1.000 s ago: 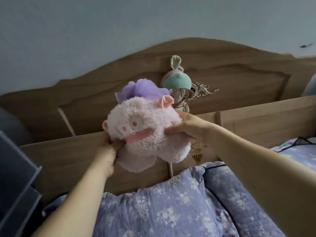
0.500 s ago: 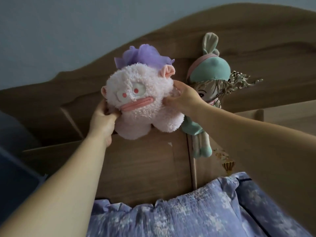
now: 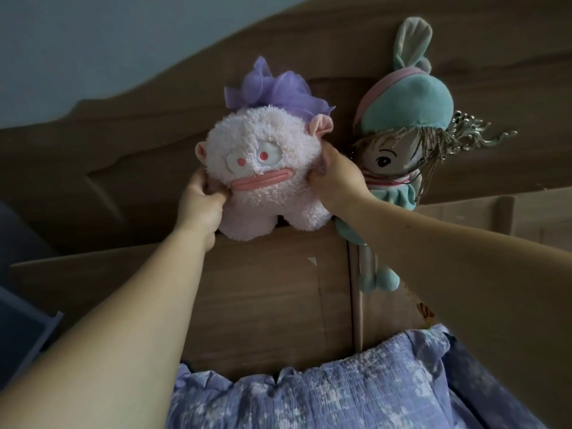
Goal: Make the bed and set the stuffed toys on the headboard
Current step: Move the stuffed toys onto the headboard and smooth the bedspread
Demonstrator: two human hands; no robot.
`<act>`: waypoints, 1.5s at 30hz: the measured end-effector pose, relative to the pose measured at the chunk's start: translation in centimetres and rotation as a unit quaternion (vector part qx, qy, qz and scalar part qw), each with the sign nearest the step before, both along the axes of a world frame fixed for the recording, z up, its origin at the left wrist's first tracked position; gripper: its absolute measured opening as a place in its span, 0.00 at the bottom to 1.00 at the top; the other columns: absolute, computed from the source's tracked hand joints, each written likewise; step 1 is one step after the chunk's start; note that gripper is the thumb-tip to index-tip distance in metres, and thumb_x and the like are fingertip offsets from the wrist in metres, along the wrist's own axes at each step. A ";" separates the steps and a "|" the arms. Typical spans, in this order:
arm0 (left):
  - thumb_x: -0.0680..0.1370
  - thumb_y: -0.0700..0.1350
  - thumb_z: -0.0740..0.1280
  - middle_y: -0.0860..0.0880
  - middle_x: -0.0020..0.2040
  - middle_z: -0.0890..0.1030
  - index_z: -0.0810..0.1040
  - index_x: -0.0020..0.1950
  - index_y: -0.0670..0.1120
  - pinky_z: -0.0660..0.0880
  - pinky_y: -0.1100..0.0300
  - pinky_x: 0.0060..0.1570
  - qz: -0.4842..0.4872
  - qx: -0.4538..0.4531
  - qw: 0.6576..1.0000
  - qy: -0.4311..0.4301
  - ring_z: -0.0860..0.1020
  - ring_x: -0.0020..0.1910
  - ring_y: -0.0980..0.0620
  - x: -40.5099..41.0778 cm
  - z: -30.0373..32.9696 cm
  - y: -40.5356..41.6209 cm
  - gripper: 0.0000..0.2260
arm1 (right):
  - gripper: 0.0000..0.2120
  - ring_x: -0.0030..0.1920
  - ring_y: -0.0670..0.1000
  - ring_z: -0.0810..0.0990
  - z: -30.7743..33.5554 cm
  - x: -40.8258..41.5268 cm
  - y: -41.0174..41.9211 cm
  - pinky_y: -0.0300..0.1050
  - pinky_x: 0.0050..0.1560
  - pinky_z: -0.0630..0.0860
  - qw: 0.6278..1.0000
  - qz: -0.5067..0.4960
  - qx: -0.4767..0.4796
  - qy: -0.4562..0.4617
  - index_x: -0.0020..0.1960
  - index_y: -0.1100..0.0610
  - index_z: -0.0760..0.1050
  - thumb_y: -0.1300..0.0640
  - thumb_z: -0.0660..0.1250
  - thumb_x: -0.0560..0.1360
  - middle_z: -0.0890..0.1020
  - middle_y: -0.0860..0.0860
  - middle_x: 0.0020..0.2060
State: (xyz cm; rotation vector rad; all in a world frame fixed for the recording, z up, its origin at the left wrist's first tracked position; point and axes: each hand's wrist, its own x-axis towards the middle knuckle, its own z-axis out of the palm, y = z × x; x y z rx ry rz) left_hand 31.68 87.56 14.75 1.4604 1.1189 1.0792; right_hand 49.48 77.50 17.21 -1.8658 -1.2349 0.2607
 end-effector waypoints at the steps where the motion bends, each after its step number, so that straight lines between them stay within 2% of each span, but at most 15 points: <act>1: 0.76 0.42 0.66 0.55 0.55 0.78 0.70 0.67 0.59 0.75 0.47 0.60 0.003 0.003 1.000 0.011 0.77 0.57 0.51 0.1 0.0 0.1 0.21 | 0.27 0.60 0.57 0.74 -0.1 0.1 0.0 0.42 0.53 0.68 1.000 -0.001 -0.002 -0.004 0.73 0.51 0.62 0.59 0.60 0.75 0.76 0.55 0.62; 5: 0.78 0.42 0.64 0.54 0.53 0.78 0.72 0.66 0.55 0.75 0.51 0.58 0.013 0.016 0.998 0.063 0.77 0.55 0.51 0.8 -0.6 0.2 0.17 | 0.27 0.63 0.58 0.72 -0.7 0.5 -0.1 0.42 0.56 0.68 0.999 -0.010 -0.027 -0.020 0.74 0.53 0.60 0.61 0.59 0.76 0.74 0.56 0.65; 8: 0.79 0.41 0.60 0.45 0.55 0.79 0.72 0.65 0.49 0.72 0.57 0.50 0.032 0.039 0.983 0.174 0.76 0.52 0.47 1.6 -1.0 -0.5 0.15 | 0.29 0.66 0.58 0.70 -0.8 0.7 0.0 0.43 0.62 0.67 0.997 -0.001 -0.071 -0.022 0.76 0.53 0.57 0.63 0.59 0.77 0.72 0.57 0.67; 10: 0.79 0.41 0.58 0.41 0.57 0.78 0.71 0.65 0.46 0.72 0.55 0.51 0.042 0.053 0.969 0.239 0.76 0.55 0.41 1.6 -0.7 -0.8 0.14 | 0.29 0.66 0.60 0.69 -0.5 0.6 0.2 0.45 0.64 0.66 0.995 -0.007 -0.094 -0.027 0.76 0.53 0.56 0.62 0.59 0.77 0.70 0.58 0.68; 12: 0.79 0.41 0.59 0.39 0.58 0.77 0.71 0.65 0.44 0.73 0.51 0.55 0.055 0.065 0.961 0.262 0.76 0.57 0.39 1.5 -0.3 -0.8 0.15 | 0.26 0.66 0.62 0.69 -0.2 0.5 0.1 0.49 0.64 0.67 0.993 -0.041 -0.101 -0.041 0.73 0.55 0.60 0.61 0.59 0.76 0.70 0.59 0.67; 16: 0.76 0.42 0.64 0.38 0.66 0.71 0.67 0.70 0.41 0.68 0.51 0.63 0.149 0.113 0.952 0.243 0.70 0.65 0.39 1.1 -0.2 -2.4 0.22 | 0.17 0.65 0.62 0.66 0.1 -0.3 -0.8 0.52 0.60 0.67 0.981 -0.125 -0.085 -0.125 0.66 0.59 0.66 0.61 0.59 0.77 0.67 0.60 0.65; 19: 0.76 0.39 0.65 0.37 0.70 0.65 0.62 0.73 0.40 0.60 0.56 0.68 0.194 0.164 0.950 0.179 0.65 0.70 0.41 1.3 -0.9 -4.8 0.26 | 0.19 0.61 0.63 0.70 0.1 -0.9 -1.5 0.51 0.59 0.68 0.990 -0.120 -0.034 -0.062 0.67 0.59 0.64 0.64 0.59 0.76 0.65 0.60 0.65; 22: 0.73 0.33 0.64 0.33 0.69 0.64 0.65 0.72 0.37 0.59 0.52 0.69 0.199 0.267 0.931 0.146 0.64 0.70 0.36 1.8 -2.1 -6.3 0.27 | 0.24 0.60 0.62 0.71 -0.2 -1.5 -2.6 0.50 0.58 0.68 0.995 -0.094 -0.006 -0.028 0.71 0.57 0.60 0.64 0.59 0.76 0.63 0.58 0.65; 28: 0.69 0.38 0.64 0.33 0.70 0.65 0.66 0.72 0.45 0.65 0.41 0.67 0.139 0.384 0.882 0.236 0.66 0.68 0.33 2.4 -3.0 -8.3 0.30 | 0.29 0.61 0.59 0.69 -0.8 -2.0 -4.4 0.45 0.56 0.67 0.996 -0.076 -0.003 -0.036 0.73 0.56 0.58 0.68 0.59 0.74 0.62 0.56 0.66; 31: 0.69 0.43 0.59 0.34 0.69 0.66 0.64 0.71 0.47 0.66 0.41 0.66 0.124 0.393 0.873 0.259 0.66 0.68 0.34 2.3 -2.4 -8.9 0.29 | 0.27 0.59 0.57 0.70 -0.6 -2.0 -5.3 0.42 0.50 0.64 0.997 -0.074 -0.003 -0.034 0.71 0.56 0.60 0.69 0.58 0.73 0.63 0.55 0.65; 34: 0.69 0.44 0.58 0.34 0.68 0.68 0.65 0.71 0.48 0.67 0.41 0.65 0.111 0.411 0.868 0.257 0.68 0.66 0.34 2.3 -1.7 -10.0 0.28 | 0.27 0.59 0.56 0.69 -0.1 -2.2 -6.8 0.37 0.48 0.60 0.997 -0.075 0.005 -0.030 0.70 0.56 0.62 0.69 0.58 0.73 0.64 0.54 0.65; 36: 0.69 0.42 0.61 0.34 0.66 0.69 0.67 0.70 0.48 0.68 0.41 0.63 0.102 0.423 0.865 0.249 0.68 0.65 0.36 2.4 -1.7 -11.1 0.28 | 0.28 0.61 0.55 0.69 0.1 -2.3 -8.2 0.37 0.50 0.60 0.997 -0.069 0.005 -0.038 0.72 0.55 0.61 0.68 0.58 0.73 0.65 0.54 0.65; 40: 0.66 0.36 0.67 0.33 0.63 0.71 0.69 0.68 0.46 0.72 0.40 0.58 0.060 0.427 0.872 0.233 0.71 0.61 0.35 4.4 -2.1 -15.0 0.30 | 0.28 0.64 0.55 0.68 0.3 -2.4 -12.4 0.43 0.60 0.65 0.996 -0.087 0.004 -0.036 0.72 0.56 0.61 0.66 0.60 0.74 0.66 0.54 0.66; 44: 0.77 0.46 0.57 0.34 0.57 0.76 0.67 0.65 0.50 0.76 0.41 0.52 0.001 0.393 0.899 0.193 0.77 0.53 0.34 7.3 -1.8 -21.8 0.16 | 0.24 0.61 0.56 0.72 -0.2 -2.4 -18.9 0.45 0.57 0.68 0.991 -0.130 -0.010 -0.027 0.70 0.57 0.64 0.64 0.60 0.74 0.69 0.56 0.63; 45: 0.76 0.48 0.57 0.35 0.58 0.76 0.67 0.65 0.51 0.75 0.41 0.53 -0.014 0.375 0.908 0.186 0.78 0.54 0.35 7.9 -1.8 -23.6 0.17 | 0.25 0.61 0.57 0.73 -0.5 -2.3 -20.6 0.44 0.58 0.68 0.989 -0.142 -0.013 -0.024 0.70 0.57 0.64 0.64 0.61 0.74 0.69 0.56 0.63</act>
